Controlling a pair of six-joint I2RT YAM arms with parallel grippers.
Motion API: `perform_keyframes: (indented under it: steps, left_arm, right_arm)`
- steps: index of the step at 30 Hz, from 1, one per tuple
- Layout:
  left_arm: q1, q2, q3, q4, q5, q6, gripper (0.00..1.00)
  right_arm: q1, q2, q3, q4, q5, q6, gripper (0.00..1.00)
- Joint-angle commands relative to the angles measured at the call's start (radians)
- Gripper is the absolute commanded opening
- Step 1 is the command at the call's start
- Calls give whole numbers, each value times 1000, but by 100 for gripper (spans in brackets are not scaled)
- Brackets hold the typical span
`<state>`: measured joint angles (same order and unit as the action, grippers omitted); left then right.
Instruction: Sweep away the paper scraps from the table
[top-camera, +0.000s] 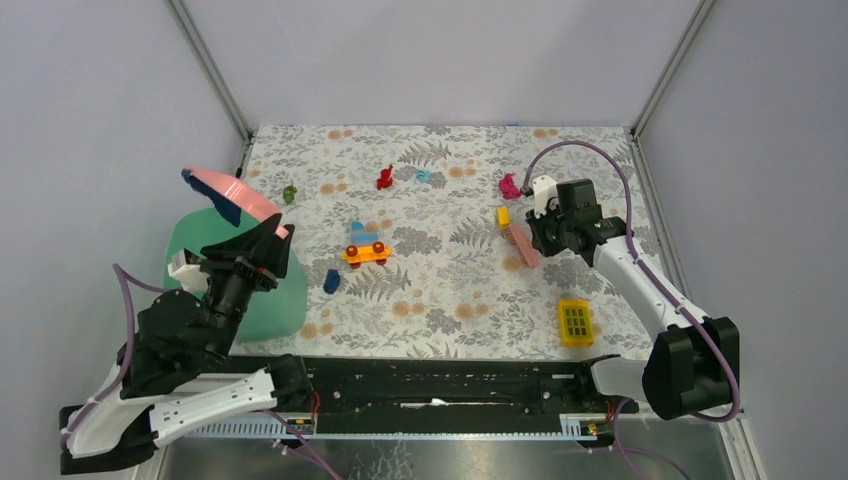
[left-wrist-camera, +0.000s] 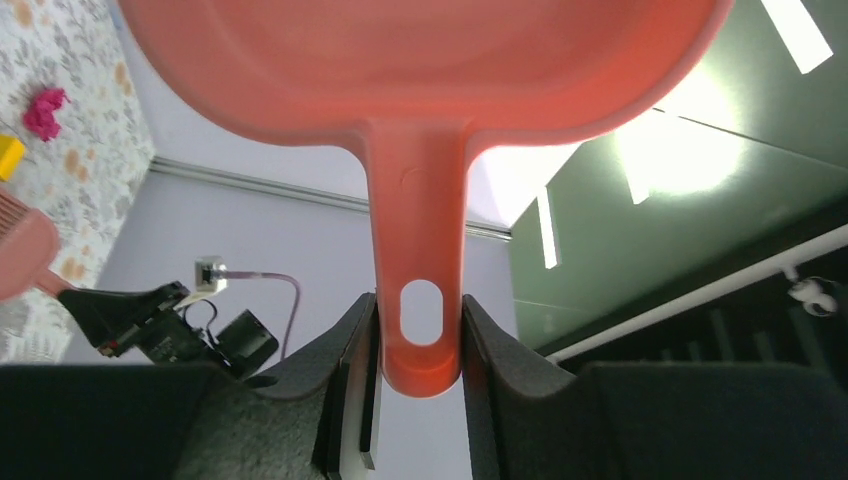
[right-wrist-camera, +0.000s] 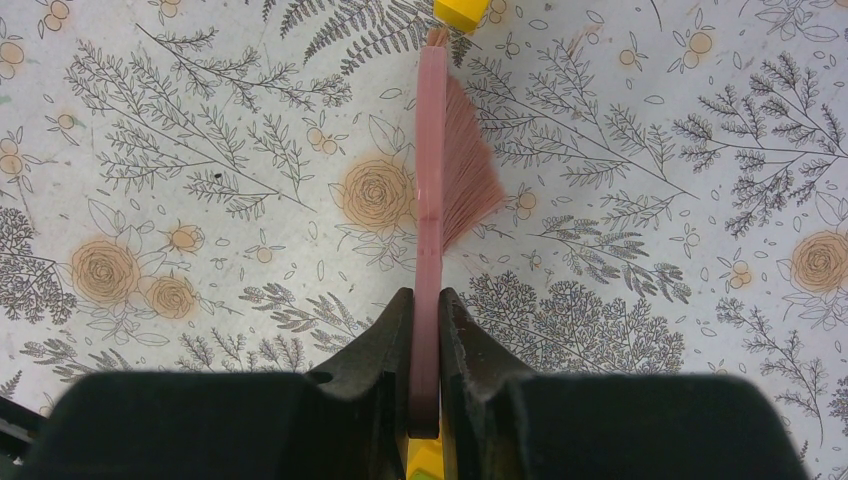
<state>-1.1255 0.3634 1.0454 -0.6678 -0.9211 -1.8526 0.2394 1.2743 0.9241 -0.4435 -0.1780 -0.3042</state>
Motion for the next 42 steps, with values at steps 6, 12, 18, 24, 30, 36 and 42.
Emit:
perform_keyframes:
  steps: [6, 12, 18, 24, 30, 36, 42]
  left_arm:
    - [7, -208, -320, 271, -16, -157, 0]
    - [7, -165, -219, 384, -51, 82, 0]
    - [9, -166, -134, 247, -69, 165, 0]
    - [8, 124, 87, 41, -20, 527, 0]
    - [9, 574, 289, -56, 138, 962, 0]
    - [9, 988, 584, -372, 321, 1255, 0]
    - [11, 1266, 638, -708, 516, 1334, 0]
  right_arm:
    - [-2, 16, -28, -84, -51, 3, 0]
    - [-2, 38, -20, -91, -63, 0, 0]
    - [-2, 32, -25, -89, -60, -3, 0]
    - [-2, 38, -18, -89, -58, 2, 0]
    - [-2, 5, -20, -79, -40, 12, 0]
    - [-2, -19, -18, -71, -12, 17, 0]
    - [-2, -90, -11, -62, 15, 17, 0]
